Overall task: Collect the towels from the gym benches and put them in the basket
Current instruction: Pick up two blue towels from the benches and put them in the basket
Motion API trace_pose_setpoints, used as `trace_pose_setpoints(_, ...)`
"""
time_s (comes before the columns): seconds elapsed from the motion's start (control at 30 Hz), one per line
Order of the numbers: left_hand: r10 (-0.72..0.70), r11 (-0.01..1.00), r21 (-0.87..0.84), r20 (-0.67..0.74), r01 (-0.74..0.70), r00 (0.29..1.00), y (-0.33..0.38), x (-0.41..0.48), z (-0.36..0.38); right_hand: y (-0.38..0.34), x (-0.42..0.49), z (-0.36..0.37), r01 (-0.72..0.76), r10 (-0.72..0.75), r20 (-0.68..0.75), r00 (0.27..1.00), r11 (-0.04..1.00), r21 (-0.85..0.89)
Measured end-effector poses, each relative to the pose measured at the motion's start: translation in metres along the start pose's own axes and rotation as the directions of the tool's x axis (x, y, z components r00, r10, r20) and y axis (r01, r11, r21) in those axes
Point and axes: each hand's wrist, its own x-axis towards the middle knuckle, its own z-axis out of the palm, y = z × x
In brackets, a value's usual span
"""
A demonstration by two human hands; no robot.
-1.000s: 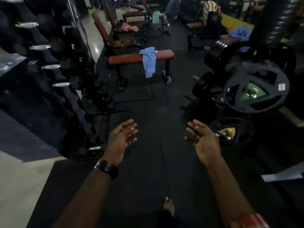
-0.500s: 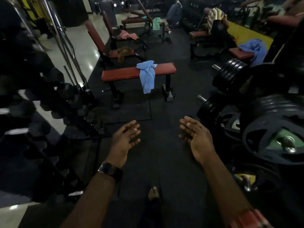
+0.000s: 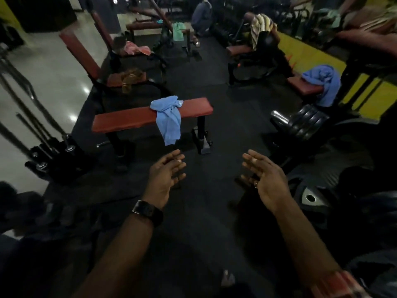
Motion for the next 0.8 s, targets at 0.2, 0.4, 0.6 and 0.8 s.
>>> trace_pose_setpoints(0.2,0.006,0.999,0.049,-0.031,-0.005,1.0,0.017,0.153,0.033,-0.005,0.179,0.024,-0.006,0.005,0.004,1.0,0.999,0.034)
trace_pose_setpoints(0.4,-0.013,0.997,0.068,-0.131,0.022,0.991,0.06,0.295,0.063,-0.023,0.349,0.083,-0.104,0.101,0.074,0.992,0.994,0.031)
trace_pose_setpoints(0.6,-0.04,0.999,0.021,-0.216,0.045,0.976,0.081,0.41,0.066,-0.029,0.472,0.144,-0.161,0.169,0.138,0.976,0.985,-0.066)
trace_pose_setpoints(0.8,-0.116,0.993,-0.047,-0.226,0.108,0.967,0.08,0.555,0.052,-0.003,0.589,0.199,-0.179,0.197,0.138,0.971,0.975,-0.134)
